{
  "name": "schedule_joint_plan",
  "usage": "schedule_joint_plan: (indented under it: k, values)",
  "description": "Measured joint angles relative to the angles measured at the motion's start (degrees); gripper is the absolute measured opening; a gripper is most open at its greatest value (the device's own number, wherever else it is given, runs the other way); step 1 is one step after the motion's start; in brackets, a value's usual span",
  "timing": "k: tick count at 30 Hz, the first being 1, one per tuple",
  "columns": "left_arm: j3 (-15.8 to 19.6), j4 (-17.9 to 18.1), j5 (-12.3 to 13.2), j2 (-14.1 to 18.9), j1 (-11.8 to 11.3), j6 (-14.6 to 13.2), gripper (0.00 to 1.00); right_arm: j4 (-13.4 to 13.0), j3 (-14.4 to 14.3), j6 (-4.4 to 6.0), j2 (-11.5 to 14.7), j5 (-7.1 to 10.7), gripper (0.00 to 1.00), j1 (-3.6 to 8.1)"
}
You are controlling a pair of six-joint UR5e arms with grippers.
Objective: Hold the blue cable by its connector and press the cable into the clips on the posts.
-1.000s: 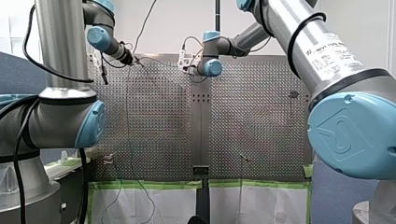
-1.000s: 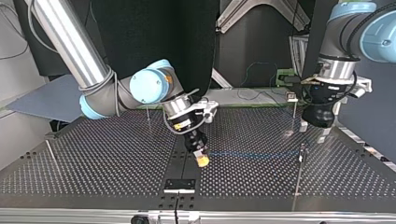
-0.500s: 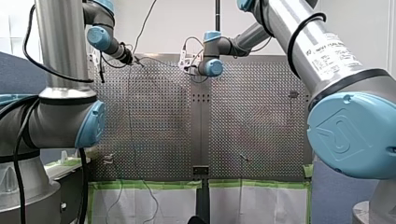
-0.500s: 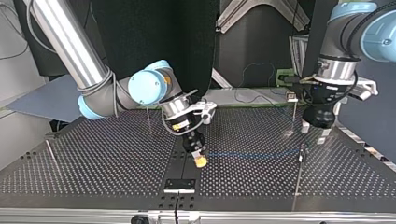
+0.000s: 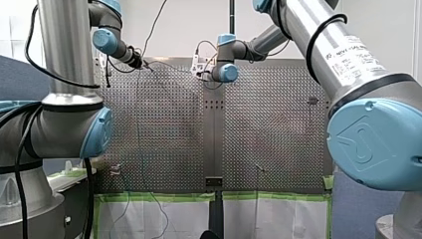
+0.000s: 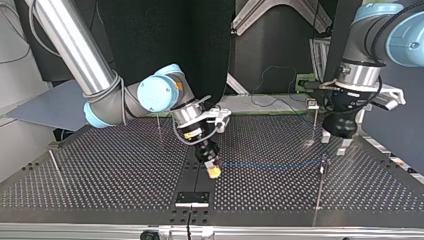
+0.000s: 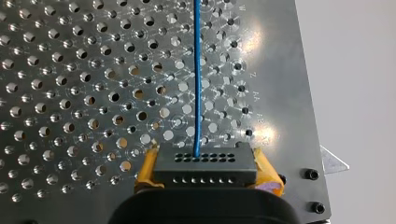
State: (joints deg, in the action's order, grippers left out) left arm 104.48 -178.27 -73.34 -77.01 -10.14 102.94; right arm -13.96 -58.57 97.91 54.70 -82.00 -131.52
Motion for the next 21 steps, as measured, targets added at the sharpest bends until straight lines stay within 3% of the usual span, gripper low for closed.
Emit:
schedule_joint_plan:
  k: [21]
  values:
    - [0.0,-0.22,0.13,-0.5,0.38,-0.58,1.0,0.37,0.01,-0.18,0.01,-0.01,0.0,-0.14]
